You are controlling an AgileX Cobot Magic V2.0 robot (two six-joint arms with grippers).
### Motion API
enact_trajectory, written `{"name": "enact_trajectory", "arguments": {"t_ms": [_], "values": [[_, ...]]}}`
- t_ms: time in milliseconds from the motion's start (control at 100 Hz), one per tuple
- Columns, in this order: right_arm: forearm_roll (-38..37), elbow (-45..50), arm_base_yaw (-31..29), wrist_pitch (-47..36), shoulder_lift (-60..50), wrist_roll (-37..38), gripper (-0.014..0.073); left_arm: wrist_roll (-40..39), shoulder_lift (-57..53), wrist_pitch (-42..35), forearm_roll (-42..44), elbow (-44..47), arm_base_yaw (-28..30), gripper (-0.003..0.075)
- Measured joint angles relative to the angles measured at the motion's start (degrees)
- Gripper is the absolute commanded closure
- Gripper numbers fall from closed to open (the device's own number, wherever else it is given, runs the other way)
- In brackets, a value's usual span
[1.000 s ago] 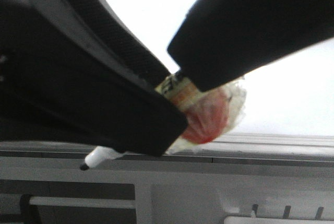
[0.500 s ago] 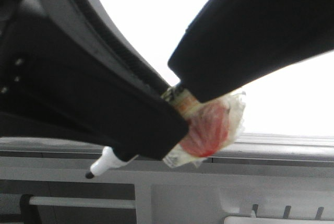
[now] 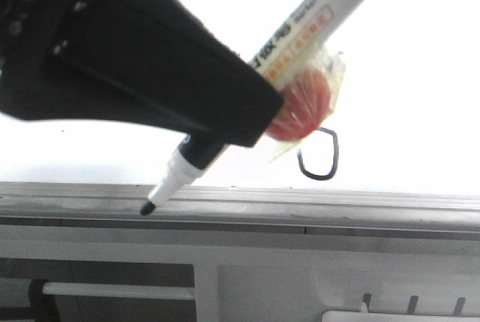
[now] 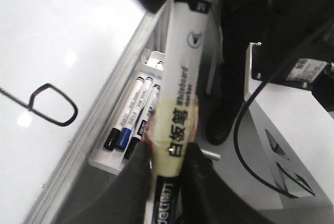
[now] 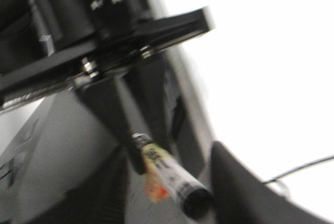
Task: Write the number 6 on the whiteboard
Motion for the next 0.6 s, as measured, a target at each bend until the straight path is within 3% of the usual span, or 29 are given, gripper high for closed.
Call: {"name": "enact_trajectory", "arguments": {"t_ms": [40,310,600], "values": [[0.00,-0.10,-1.52,-0.12,-1.82,0.00,0.0664,-1.88,0.00,-2.35,-0.74,0.38,-0.05,0.0739],[0.35,1.21,-9.29,-1.84,-13.91,1.64,0.0638,-5.27,0.98,-25.77,-23.17,3.31,-0.27,0.0739],[0.35,1.75,-11.00,0.40,-15.88,3.39,0.0638,-6.02,6.15,-43.30,-27.58,2.65,-5.70,0.0739]]}}
